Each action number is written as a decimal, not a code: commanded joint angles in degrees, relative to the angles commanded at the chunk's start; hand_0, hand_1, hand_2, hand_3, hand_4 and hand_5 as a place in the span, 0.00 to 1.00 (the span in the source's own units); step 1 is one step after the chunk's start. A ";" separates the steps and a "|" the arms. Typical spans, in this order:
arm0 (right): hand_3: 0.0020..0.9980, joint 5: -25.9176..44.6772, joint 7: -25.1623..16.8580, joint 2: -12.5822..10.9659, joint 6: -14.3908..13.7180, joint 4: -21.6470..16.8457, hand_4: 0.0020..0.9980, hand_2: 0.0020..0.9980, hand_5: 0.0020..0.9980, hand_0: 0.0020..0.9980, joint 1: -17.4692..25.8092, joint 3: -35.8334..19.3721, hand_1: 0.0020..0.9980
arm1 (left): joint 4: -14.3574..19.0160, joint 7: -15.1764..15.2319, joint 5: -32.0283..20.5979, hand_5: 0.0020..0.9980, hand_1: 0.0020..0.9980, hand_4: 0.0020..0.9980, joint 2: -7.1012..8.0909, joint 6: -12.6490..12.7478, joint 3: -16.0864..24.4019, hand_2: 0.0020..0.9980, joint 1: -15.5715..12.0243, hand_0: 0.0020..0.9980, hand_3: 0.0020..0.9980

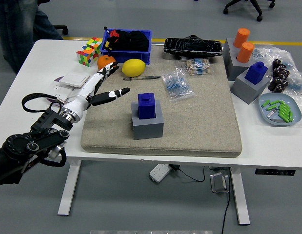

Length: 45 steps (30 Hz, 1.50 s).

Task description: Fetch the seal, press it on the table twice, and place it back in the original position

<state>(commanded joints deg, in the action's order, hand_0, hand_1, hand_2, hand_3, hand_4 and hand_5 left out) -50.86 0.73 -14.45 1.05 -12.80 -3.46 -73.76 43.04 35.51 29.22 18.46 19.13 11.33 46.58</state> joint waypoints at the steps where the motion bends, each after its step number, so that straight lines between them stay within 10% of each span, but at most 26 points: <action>1: 0.60 -0.06 0.00 0.01 0.01 0.04 0.71 0.63 0.49 0.72 0.05 -0.05 0.63 | -0.97 0.65 -1.37 0.70 1.00 1.00 0.34 0.18 0.13 1.00 0.02 0.98 1.00; 18: 0.60 -0.19 -0.04 0.15 -0.15 0.11 0.71 0.63 0.48 0.72 -0.01 -0.55 0.63 | -20.50 -4.89 -12.02 0.55 0.99 0.93 2.61 -0.86 -7.91 0.98 0.83 0.95 0.96; 45: 0.60 -0.39 0.01 0.22 -0.30 0.11 0.71 0.63 0.48 0.72 -0.04 -0.65 0.63 | -22.65 -8.04 -12.04 0.52 0.99 0.91 3.25 -1.58 -9.69 0.97 0.21 0.94 0.94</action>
<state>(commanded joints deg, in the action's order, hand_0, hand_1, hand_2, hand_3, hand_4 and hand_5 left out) -51.25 0.73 -14.22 0.76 -12.68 -3.50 -74.41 20.40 27.47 17.18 21.71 17.55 1.64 46.79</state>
